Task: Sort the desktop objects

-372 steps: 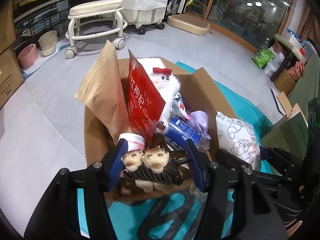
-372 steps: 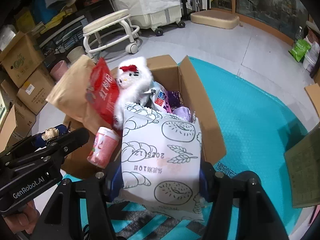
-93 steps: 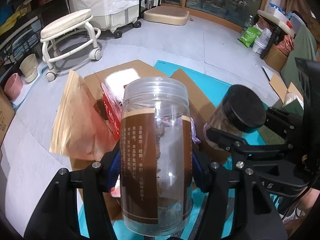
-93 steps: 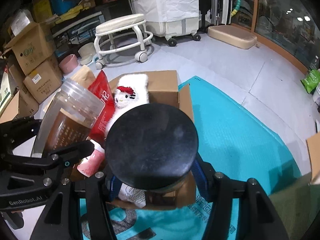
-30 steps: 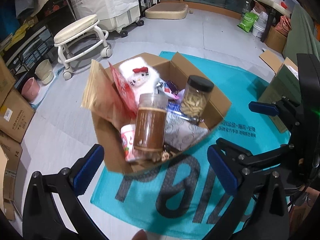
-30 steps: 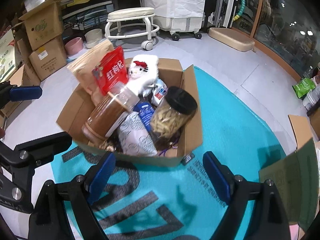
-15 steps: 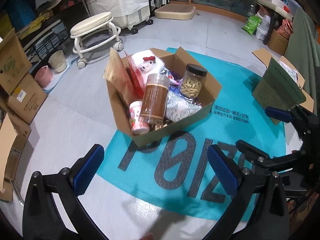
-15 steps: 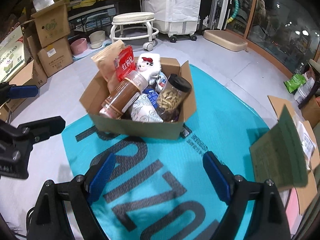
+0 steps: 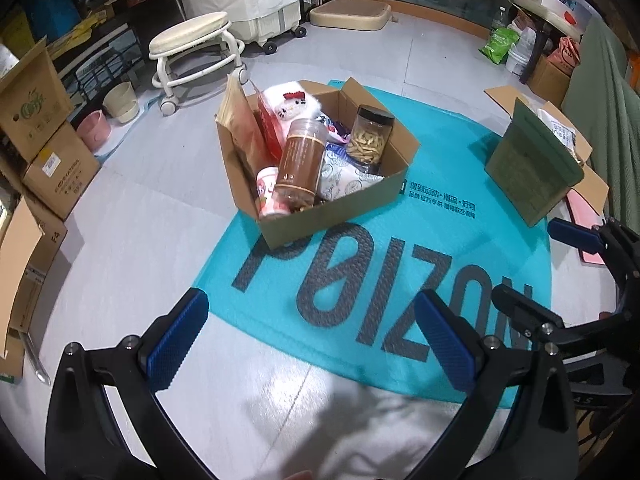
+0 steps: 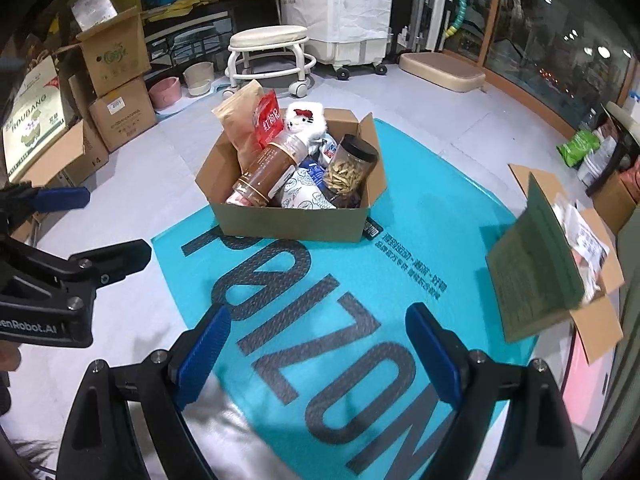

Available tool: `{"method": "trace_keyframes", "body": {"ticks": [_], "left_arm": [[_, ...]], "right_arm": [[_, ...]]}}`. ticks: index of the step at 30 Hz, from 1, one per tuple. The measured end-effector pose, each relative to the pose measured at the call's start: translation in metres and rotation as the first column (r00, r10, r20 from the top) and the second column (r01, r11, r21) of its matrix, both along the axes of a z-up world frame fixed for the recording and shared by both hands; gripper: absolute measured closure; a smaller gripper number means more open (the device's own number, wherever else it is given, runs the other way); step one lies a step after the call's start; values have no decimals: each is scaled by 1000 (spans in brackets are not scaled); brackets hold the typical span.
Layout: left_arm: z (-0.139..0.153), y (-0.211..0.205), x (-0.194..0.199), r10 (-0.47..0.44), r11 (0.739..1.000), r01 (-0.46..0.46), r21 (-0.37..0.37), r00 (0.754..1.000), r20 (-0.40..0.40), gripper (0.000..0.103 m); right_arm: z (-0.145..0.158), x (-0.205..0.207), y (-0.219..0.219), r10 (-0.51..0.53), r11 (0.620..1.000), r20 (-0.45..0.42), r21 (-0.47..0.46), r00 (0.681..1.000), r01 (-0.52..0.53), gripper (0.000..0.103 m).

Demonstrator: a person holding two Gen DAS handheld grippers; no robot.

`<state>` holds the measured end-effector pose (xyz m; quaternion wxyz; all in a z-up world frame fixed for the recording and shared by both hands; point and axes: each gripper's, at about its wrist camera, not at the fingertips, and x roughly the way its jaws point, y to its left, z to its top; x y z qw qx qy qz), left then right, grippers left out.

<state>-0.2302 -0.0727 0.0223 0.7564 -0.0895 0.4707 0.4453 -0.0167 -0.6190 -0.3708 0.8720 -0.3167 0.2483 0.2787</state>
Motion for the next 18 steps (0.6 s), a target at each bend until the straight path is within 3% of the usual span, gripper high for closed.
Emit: {"method": "trace_keyframes", "body": {"ticks": [13,18], "left_arm": [[13,-30,-7,-1,999,2,-51,1000,28,0],[20,-40,-5,-6,1000,6,-19,1000,11,0]], "right_arm": [[0,-28,-17,-31,999,-63,7,998,32,13],[1,-34,-14,-18,1000,-65,5,998,19,13]]}}
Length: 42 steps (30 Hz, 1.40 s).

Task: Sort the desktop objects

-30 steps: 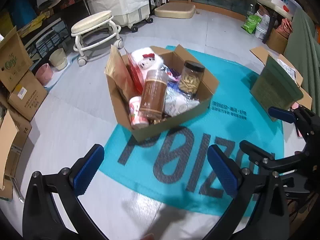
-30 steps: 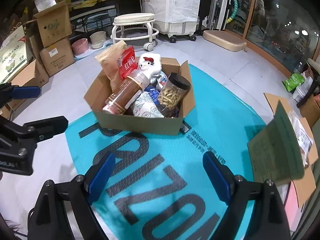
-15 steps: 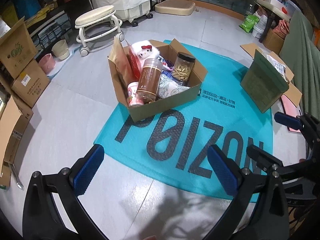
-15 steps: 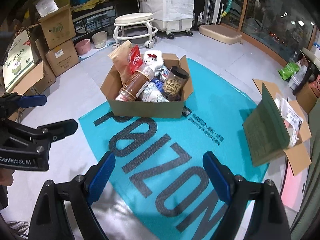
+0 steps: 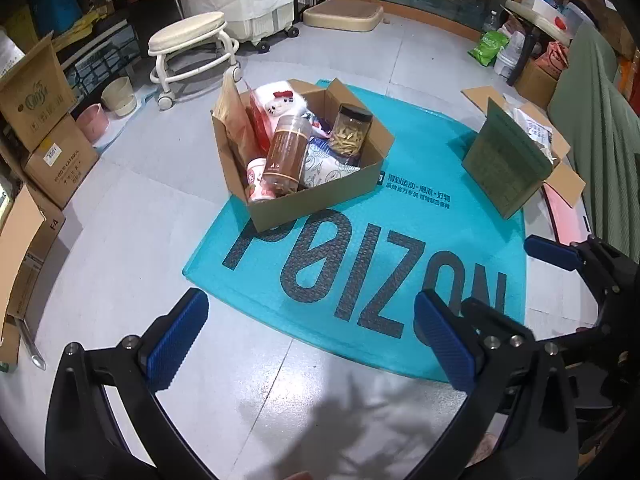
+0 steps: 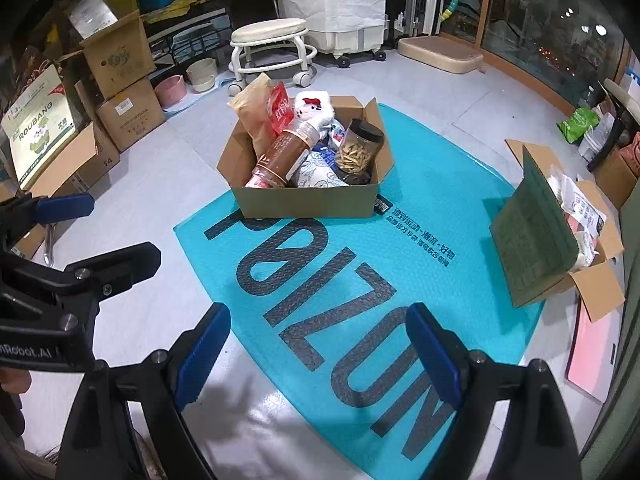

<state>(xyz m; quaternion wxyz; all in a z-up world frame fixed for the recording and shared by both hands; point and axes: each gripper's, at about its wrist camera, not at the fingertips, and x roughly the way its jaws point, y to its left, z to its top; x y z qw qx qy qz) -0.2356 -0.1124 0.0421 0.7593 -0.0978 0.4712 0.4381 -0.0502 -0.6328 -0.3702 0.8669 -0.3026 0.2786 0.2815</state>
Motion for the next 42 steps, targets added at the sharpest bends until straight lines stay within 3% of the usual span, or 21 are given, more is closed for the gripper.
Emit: {"method": "trace_keyframes", "body": {"ticks": [9,42], "left_arm": [[2,0,-1,4,1000,-4,6,1000,-5,0],[3,9,-3,18,1000,-17,-20,999,26,0]], "right_arm": [[3,-12,8,28,999,44,-30,999,-27,13],[8,-6,22,52,997,66,-66,996,-48,13]]}}
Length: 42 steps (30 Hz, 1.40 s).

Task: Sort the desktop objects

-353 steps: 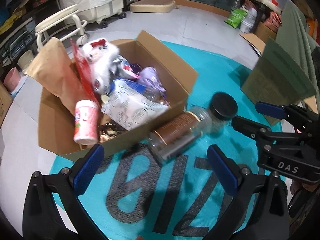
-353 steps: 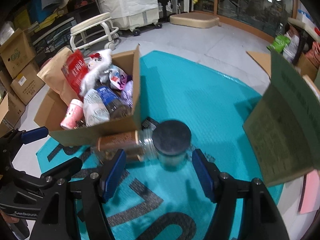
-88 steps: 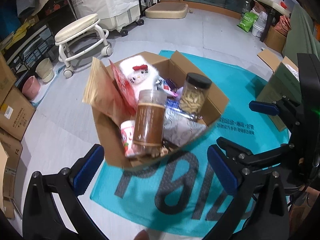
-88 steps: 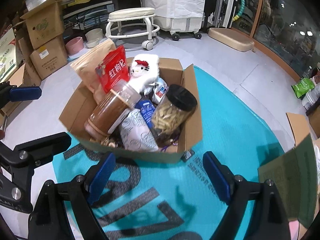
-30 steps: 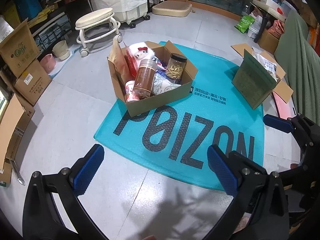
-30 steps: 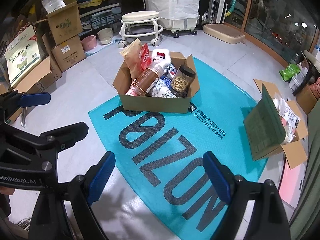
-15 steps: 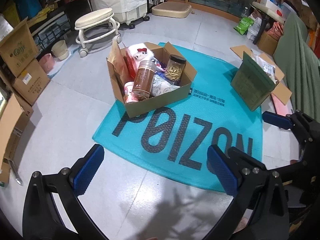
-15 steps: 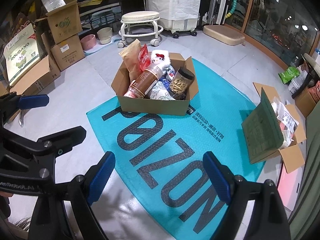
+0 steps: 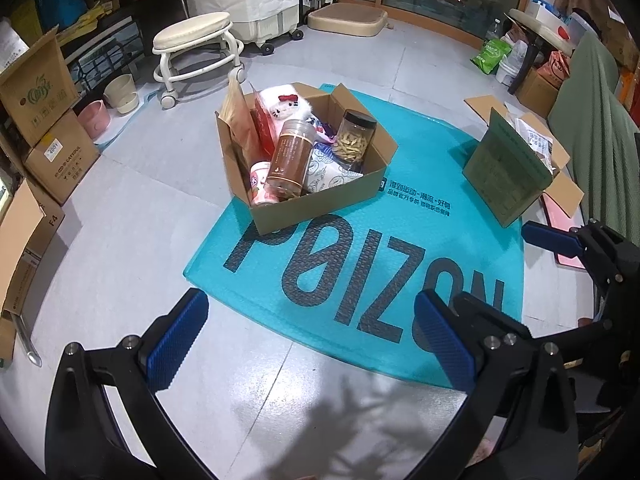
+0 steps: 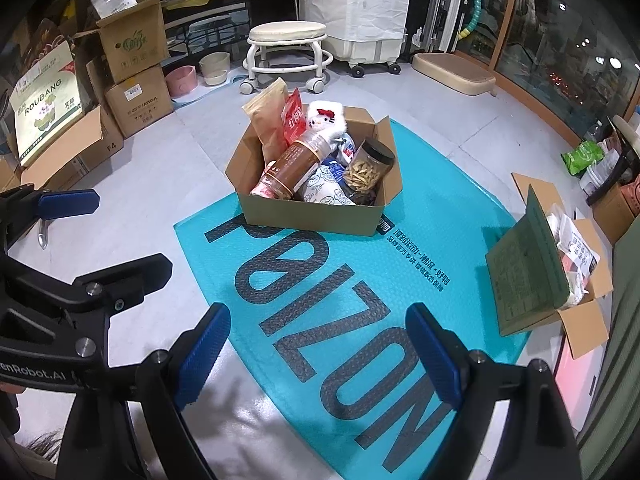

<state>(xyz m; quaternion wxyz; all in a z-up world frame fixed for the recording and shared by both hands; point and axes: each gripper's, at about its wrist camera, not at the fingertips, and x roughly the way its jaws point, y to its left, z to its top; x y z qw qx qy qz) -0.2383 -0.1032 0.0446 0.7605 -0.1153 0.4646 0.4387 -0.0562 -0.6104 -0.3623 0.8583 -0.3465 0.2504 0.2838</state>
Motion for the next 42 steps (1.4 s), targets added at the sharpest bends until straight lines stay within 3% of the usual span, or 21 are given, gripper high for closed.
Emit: {"method": "trace_keyframes", "body": {"ticks": [42], "left_arm": [[-6,1,-5,32,999,-32,-29,999,7,2]], "right_arm": [[-4,-4,8,24,1000,-12,-14,1000,-24,13]]}}
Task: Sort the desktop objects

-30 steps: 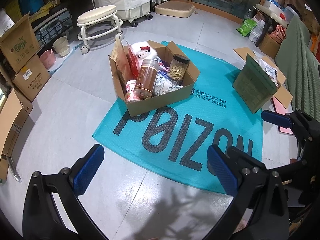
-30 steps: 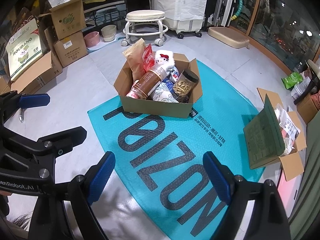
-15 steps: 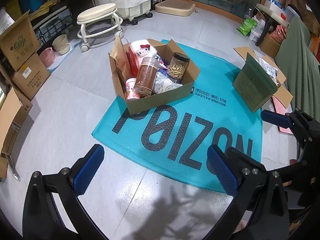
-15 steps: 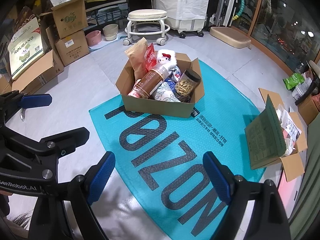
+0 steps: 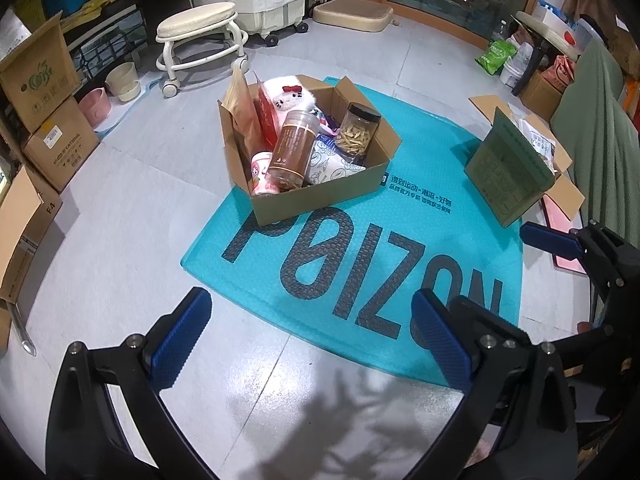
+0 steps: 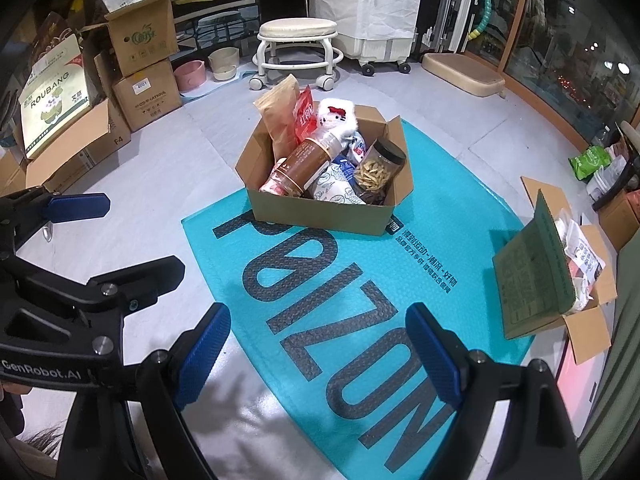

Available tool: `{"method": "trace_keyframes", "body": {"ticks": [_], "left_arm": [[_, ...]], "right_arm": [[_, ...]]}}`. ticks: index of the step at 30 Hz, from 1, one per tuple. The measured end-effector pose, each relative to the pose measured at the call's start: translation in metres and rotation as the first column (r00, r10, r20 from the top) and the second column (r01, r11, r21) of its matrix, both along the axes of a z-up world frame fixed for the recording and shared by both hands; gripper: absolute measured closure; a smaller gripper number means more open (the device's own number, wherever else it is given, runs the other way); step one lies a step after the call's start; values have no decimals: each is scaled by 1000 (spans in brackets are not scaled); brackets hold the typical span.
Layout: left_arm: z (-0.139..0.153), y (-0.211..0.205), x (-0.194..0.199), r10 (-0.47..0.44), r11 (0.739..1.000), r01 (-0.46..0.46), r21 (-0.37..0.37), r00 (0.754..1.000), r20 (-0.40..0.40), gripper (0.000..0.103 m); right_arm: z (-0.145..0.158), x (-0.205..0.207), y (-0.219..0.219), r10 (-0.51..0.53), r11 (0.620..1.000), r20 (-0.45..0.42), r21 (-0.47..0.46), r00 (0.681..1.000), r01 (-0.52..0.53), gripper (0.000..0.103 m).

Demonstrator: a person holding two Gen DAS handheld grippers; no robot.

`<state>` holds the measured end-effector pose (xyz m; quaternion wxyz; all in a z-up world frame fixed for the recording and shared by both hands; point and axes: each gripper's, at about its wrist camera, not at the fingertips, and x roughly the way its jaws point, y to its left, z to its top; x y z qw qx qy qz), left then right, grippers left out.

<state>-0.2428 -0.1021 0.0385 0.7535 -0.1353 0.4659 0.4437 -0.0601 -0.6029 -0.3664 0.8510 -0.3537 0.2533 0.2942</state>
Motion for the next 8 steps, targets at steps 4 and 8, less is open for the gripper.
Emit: {"method": "trace_keyframes", "body": {"ticks": [4,8], "left_arm": [[2,-1,-1,3,1000,-3,4,1000,9,2],[2,-1,-1,1,1000,-1,1,1000,8,2]], "right_arm": [[0,0,0,1,1000,-1,1,1000,-1,13],[1,0,0,1,1000,0,0,1000,-1,13]]}}
